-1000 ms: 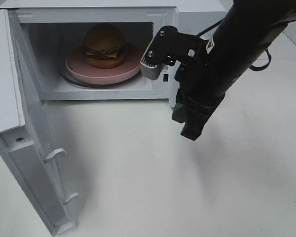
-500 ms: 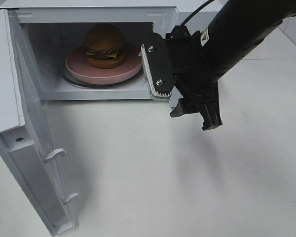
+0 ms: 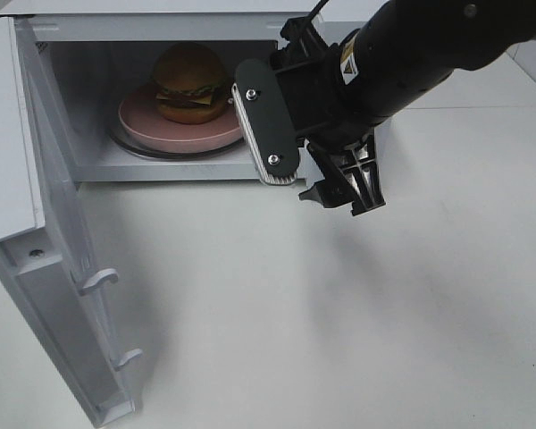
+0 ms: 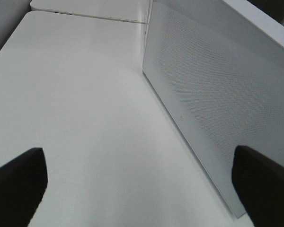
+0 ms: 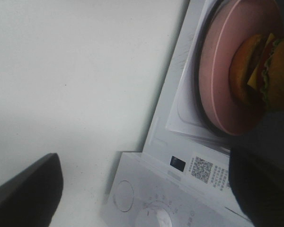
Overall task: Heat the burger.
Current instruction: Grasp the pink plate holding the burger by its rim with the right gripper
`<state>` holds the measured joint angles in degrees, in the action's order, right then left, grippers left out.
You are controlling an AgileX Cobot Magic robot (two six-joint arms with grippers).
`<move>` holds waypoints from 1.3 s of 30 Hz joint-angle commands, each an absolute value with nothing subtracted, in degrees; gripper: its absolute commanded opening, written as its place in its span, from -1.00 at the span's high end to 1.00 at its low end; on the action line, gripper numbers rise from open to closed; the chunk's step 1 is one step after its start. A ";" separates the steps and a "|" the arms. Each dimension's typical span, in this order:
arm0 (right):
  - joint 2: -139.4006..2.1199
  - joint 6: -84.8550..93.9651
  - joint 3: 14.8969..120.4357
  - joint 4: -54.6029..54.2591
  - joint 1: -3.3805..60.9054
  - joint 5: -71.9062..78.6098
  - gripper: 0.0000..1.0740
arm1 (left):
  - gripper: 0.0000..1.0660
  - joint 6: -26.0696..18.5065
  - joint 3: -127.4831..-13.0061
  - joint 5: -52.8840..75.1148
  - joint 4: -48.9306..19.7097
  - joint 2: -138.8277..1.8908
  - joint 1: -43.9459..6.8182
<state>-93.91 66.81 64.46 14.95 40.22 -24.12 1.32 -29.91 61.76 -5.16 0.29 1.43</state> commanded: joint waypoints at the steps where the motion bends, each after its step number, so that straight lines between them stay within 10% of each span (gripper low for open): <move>1: -95.00 63.94 64.80 16.67 40.34 -22.80 -0.66 | -0.83 1.26 -29.68 61.31 -5.39 0.69 1.43; 39: -120.26 56.21 90.53 25.15 41.48 -23.43 -0.50 | -0.83 1.26 -29.68 61.31 -5.39 0.69 1.43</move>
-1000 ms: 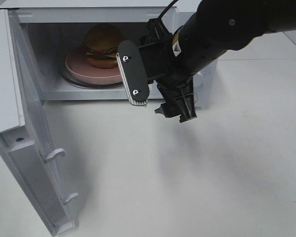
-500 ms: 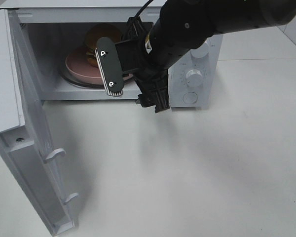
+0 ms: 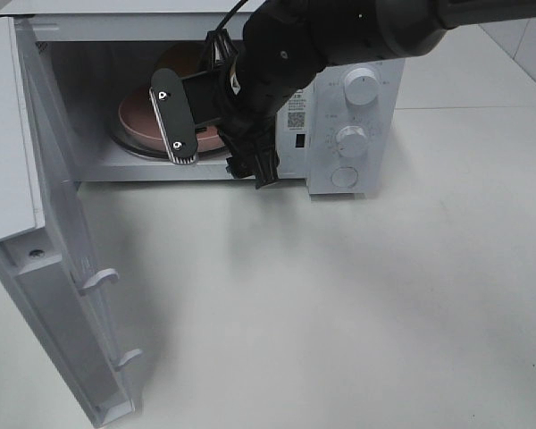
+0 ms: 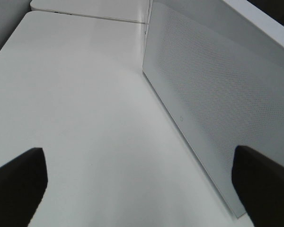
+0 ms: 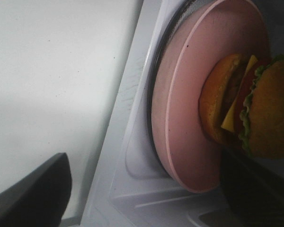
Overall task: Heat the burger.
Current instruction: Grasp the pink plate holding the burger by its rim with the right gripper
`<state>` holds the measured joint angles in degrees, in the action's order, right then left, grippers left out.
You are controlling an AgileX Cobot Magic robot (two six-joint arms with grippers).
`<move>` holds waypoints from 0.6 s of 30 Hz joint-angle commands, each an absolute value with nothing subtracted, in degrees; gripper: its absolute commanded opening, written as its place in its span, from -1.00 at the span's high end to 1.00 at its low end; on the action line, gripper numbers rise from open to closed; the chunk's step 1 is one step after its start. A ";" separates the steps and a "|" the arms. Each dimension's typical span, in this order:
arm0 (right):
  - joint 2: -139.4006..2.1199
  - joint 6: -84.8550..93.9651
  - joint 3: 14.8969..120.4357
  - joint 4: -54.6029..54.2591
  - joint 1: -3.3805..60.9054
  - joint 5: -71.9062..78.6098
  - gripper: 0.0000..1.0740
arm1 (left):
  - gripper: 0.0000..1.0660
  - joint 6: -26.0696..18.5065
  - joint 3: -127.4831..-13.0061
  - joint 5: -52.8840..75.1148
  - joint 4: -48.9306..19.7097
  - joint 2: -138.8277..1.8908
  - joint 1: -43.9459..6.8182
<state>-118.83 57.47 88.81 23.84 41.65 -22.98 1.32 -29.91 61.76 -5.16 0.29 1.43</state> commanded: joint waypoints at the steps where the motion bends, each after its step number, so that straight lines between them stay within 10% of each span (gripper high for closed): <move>1: -120.66 56.04 91.04 25.32 41.48 -23.43 -0.49 | -0.83 1.26 -29.68 61.31 -5.39 0.69 1.43; 18: -130.00 55.23 100.04 25.27 39.88 -24.29 -0.43 | -0.83 1.26 -29.68 61.31 -5.39 0.69 1.43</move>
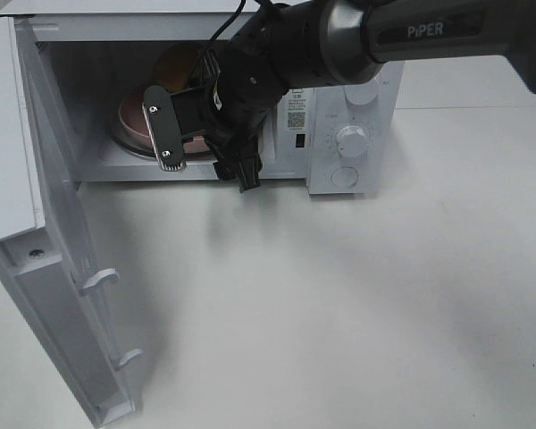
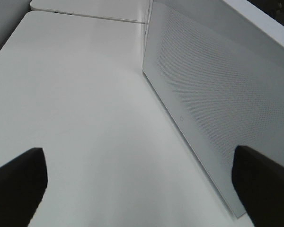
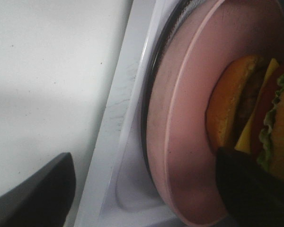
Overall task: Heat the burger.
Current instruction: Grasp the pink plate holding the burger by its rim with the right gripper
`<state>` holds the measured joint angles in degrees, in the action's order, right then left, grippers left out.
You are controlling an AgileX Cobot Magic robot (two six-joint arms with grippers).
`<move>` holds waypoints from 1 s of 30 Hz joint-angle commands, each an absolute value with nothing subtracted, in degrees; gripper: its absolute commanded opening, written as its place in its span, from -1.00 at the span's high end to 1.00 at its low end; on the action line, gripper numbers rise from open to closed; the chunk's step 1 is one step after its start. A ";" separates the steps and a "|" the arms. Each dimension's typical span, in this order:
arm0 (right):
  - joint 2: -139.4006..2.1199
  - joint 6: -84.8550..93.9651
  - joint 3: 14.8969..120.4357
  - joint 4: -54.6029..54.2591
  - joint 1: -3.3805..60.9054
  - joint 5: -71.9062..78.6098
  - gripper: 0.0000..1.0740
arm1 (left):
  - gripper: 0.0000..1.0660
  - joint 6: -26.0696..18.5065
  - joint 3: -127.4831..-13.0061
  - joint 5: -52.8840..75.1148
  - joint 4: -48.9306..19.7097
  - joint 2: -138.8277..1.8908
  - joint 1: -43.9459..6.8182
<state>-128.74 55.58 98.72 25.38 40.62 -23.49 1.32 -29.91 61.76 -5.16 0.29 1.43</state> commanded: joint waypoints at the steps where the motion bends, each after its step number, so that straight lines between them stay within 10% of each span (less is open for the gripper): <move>1: -130.52 55.23 100.44 25.21 39.76 -24.35 -0.43 | -0.83 1.26 -29.68 61.31 -5.39 0.69 1.43; 23: -137.45 54.26 104.74 19.08 36.78 -21.20 -0.37 | -0.83 1.32 -29.68 61.31 -5.39 0.69 1.43; 30: -137.45 54.37 104.74 19.08 36.33 -21.60 0.35 | -0.83 1.32 -29.68 61.31 -5.39 0.69 1.43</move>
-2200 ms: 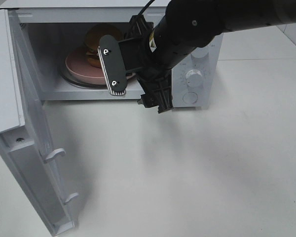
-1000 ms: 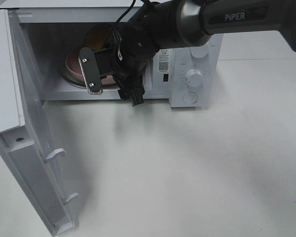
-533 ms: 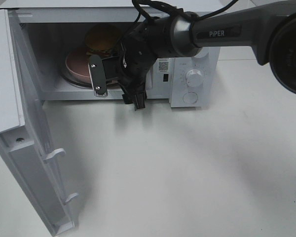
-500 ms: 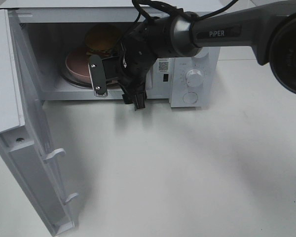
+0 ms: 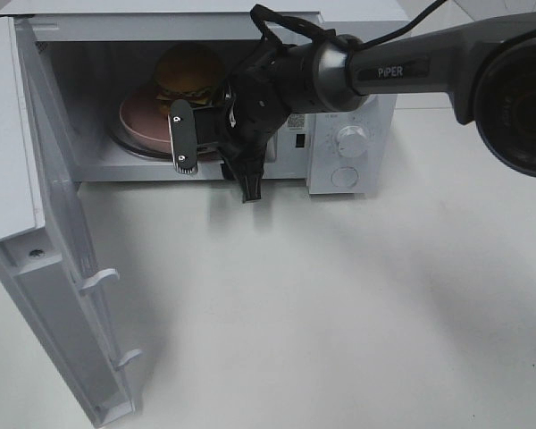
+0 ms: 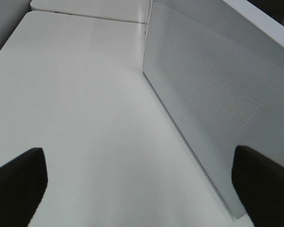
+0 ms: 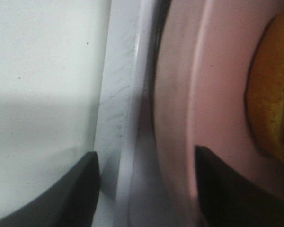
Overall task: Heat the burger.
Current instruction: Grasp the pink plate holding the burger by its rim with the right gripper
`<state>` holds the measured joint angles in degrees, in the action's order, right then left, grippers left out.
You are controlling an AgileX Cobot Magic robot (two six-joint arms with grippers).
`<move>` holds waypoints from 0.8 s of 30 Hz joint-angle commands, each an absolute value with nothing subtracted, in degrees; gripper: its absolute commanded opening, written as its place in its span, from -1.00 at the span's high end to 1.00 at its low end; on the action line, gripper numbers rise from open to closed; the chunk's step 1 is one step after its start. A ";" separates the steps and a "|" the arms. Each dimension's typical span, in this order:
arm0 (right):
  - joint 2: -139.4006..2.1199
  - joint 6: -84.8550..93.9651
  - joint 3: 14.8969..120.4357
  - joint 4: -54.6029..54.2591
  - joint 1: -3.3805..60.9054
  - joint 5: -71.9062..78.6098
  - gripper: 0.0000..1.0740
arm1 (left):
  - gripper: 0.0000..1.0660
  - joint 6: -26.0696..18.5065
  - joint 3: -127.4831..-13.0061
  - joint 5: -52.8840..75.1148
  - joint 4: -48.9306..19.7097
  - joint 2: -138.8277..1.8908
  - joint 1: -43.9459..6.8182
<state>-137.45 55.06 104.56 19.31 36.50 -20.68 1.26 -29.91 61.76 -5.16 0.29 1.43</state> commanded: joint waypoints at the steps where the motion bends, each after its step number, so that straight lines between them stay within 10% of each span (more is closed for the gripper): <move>1: -137.45 54.32 104.74 19.02 36.33 -21.77 0.50 | -0.83 1.32 -29.68 61.31 -5.39 0.69 1.43; 6: -137.11 54.26 104.74 16.90 36.33 -22.06 1.00 | -0.83 1.32 -29.68 61.31 -5.39 0.69 1.43; 24: -134.07 54.37 104.62 16.16 39.71 -28.53 1.00 | -0.83 1.32 -29.68 61.31 -5.39 0.69 1.43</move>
